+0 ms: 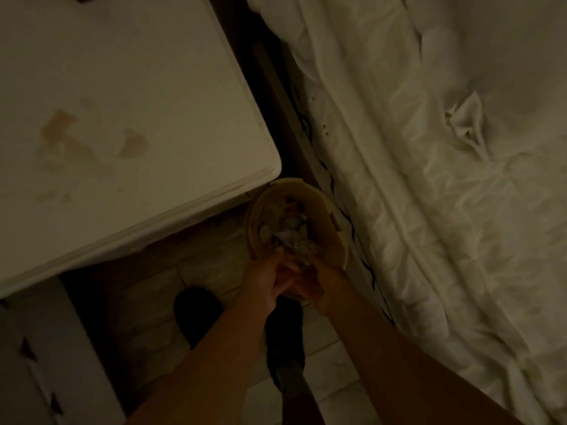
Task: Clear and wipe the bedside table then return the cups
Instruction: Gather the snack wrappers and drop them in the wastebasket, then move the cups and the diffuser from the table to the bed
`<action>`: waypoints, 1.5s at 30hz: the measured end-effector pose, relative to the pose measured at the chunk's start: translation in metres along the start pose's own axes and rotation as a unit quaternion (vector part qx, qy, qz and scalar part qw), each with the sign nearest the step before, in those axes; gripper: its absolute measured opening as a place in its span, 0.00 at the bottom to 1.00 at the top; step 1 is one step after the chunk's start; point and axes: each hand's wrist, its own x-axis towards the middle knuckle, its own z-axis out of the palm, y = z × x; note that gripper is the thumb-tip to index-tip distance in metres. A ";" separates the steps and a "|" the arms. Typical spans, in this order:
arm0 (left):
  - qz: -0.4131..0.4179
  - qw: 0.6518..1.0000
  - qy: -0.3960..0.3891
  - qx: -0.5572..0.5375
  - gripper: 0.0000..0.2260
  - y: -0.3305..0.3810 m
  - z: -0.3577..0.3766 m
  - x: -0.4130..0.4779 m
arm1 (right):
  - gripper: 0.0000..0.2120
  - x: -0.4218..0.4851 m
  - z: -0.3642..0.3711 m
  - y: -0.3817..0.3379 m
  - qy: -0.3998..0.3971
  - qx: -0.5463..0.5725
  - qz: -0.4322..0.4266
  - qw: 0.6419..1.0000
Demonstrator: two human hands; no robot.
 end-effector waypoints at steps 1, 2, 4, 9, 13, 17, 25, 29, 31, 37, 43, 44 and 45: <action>-0.002 1.000 -0.006 0.000 0.17 0.003 -0.001 -0.002 | 0.22 -0.001 0.001 -0.002 -0.006 0.014 0.005 1.000; 0.000 1.000 -0.011 0.004 0.14 0.005 -0.003 -0.006 | 0.23 -0.005 0.001 -0.002 -0.007 0.014 0.016 1.000; 0.009 1.000 -0.026 0.014 0.09 0.010 -0.004 -0.019 | 0.25 -0.015 0.002 -0.005 -0.003 -0.001 0.031 1.000; 0.068 0.996 -0.042 0.034 0.11 0.032 -0.005 -0.069 | 0.08 -0.057 0.023 -0.015 -0.017 -0.061 -0.024 0.998; 0.134 0.991 -0.007 0.021 0.06 0.065 -0.012 -0.117 | 0.11 -0.101 0.054 -0.018 -0.003 -0.136 -0.093 0.986; 0.204 0.979 0.002 0.012 0.08 0.112 -0.036 -0.167 | 0.10 -0.144 0.094 -0.020 -0.011 -0.200 -0.148 0.968; 0.378 0.905 0.079 0.177 0.06 0.207 -0.125 -0.243 | 0.06 -0.230 0.201 -0.015 -0.088 -0.401 -0.278 0.868; 0.432 0.852 0.145 0.257 0.06 0.242 -0.174 -0.259 | 0.05 -0.251 0.262 -0.006 -0.101 -0.516 -0.347 0.777; 0.471 0.796 0.174 0.337 0.03 0.259 -0.198 -0.261 | 0.05 -0.254 0.290 0.000 -0.100 -0.555 -0.386 0.730; 0.552 0.679 0.243 0.418 0.08 0.314 -0.244 -0.254 | 0.03 -0.240 0.367 0.000 -0.085 -0.642 -0.486 0.587; 0.583 0.624 0.307 0.420 0.13 0.365 -0.239 -0.223 | 0.19 -0.209 0.424 -0.009 -0.083 -0.694 -0.583 0.415; 0.577 0.618 0.315 0.432 0.16 0.373 -0.237 -0.215 | 0.23 -0.202 0.432 -0.011 -0.078 -0.702 -0.595 0.384; 0.572 0.609 0.322 0.445 0.19 0.380 -0.236 -0.208 | 0.26 -0.196 0.439 -0.014 -0.072 -0.707 -0.608 0.354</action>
